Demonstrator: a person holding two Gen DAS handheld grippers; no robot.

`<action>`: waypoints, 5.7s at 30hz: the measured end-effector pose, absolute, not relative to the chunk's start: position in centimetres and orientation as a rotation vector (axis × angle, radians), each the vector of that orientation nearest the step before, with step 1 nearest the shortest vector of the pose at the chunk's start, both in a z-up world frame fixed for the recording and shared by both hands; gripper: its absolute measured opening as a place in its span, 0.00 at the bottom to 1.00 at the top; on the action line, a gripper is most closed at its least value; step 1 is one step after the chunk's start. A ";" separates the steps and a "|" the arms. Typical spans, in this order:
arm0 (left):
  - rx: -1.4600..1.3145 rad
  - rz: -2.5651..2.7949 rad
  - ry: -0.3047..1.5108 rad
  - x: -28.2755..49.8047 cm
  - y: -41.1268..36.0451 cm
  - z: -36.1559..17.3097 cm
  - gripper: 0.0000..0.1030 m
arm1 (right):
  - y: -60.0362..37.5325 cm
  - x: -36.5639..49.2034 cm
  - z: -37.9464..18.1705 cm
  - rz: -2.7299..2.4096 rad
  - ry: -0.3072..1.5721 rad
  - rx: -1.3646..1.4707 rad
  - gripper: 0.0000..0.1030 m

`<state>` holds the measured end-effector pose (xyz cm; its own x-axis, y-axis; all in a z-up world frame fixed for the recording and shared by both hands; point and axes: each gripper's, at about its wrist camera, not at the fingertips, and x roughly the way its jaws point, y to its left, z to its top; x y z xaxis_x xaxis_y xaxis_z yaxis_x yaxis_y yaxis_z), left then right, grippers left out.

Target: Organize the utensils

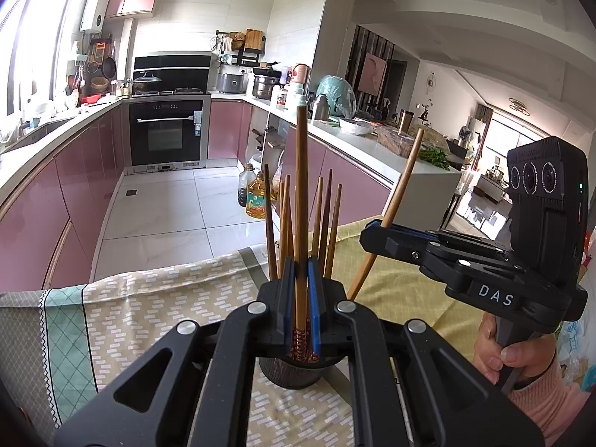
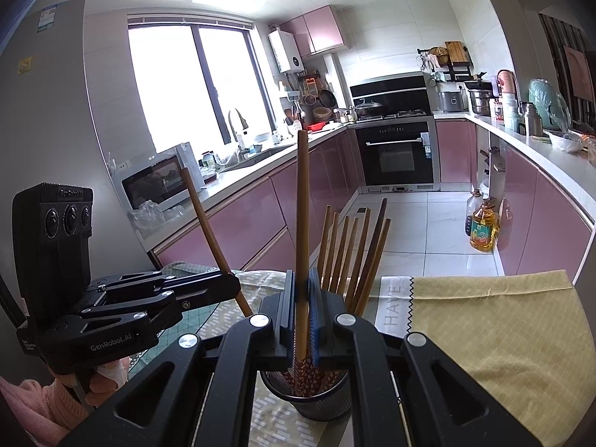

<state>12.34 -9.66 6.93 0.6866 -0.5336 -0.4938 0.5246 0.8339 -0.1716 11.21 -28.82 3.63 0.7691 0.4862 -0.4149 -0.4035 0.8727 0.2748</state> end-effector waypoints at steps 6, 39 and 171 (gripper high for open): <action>-0.012 -0.592 0.567 12.4 -9.6 6.8 0.07 | -28.8 11.4 3.2 0.484 0.504 0.178 0.06; 0.047 -0.582 0.634 13.3 -11.5 4.9 0.07 | -28.7 13.0 1.1 0.483 0.563 0.197 0.06; -0.008 -0.093 0.215 -2.3 -1.3 2.1 0.94 | -23.1 -0.9 -0.5 0.321 0.258 0.056 0.93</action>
